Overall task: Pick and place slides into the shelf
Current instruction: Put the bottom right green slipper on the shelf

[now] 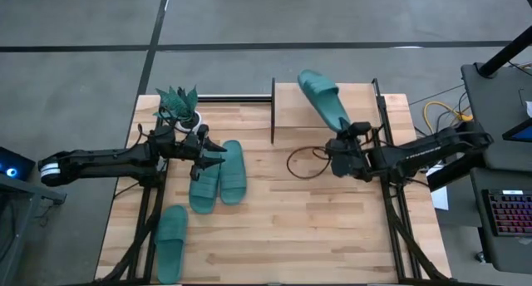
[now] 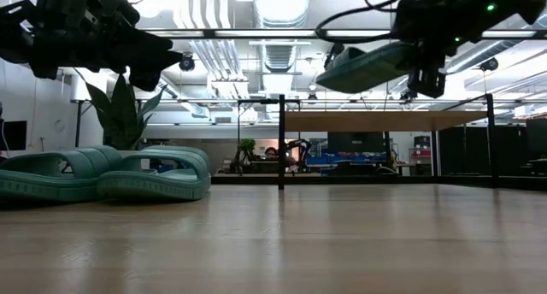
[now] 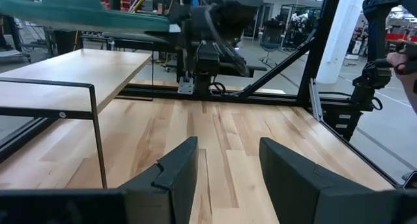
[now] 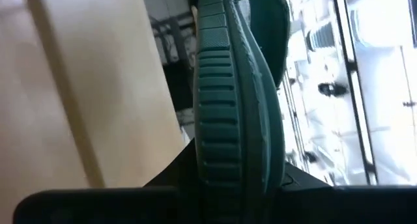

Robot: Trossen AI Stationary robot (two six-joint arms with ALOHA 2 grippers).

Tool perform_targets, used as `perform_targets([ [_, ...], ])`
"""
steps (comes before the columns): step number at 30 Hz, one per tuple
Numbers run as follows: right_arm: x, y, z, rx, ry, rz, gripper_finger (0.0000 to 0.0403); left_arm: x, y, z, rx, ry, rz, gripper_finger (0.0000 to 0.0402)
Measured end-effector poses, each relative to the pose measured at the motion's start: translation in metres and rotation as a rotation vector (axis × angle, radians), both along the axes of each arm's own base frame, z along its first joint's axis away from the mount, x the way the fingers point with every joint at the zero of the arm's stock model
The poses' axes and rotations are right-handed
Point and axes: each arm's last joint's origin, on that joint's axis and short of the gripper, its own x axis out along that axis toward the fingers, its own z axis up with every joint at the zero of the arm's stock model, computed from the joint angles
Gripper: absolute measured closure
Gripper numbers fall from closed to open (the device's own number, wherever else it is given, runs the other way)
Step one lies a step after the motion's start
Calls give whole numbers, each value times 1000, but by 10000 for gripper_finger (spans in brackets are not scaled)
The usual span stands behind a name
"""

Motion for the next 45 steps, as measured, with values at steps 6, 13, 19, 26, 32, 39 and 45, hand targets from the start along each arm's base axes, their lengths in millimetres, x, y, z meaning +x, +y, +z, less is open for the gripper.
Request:
perform_targets([
  [6, 3, 15, 5, 75, -108, 102, 344, 0, 0, 0, 2, -3, 0, 253],
  [13, 12, 32, 28, 330, -279, 310, 344, 2, 0, 11, 182, -135, 2, 253],
  [19, 14, 43, 48, 378, -328, 391, 344, 9, 1, 19, 645, -267, 41, 253],
  [26, 18, 58, 66, 611, -361, 611, 344, 32, 9, 27, 807, -247, 50, 245],
  [32, 15, 72, 74, 633, -348, 675, 345, 51, 16, 33, 797, -220, 42, 173],
  [39, 11, 82, 75, 650, -328, 724, 345, 66, 21, 41, 784, -217, 46, 113],
  [45, 10, 84, 73, 662, -326, 733, 345, 76, 24, 45, 738, -210, 34, 111],
])
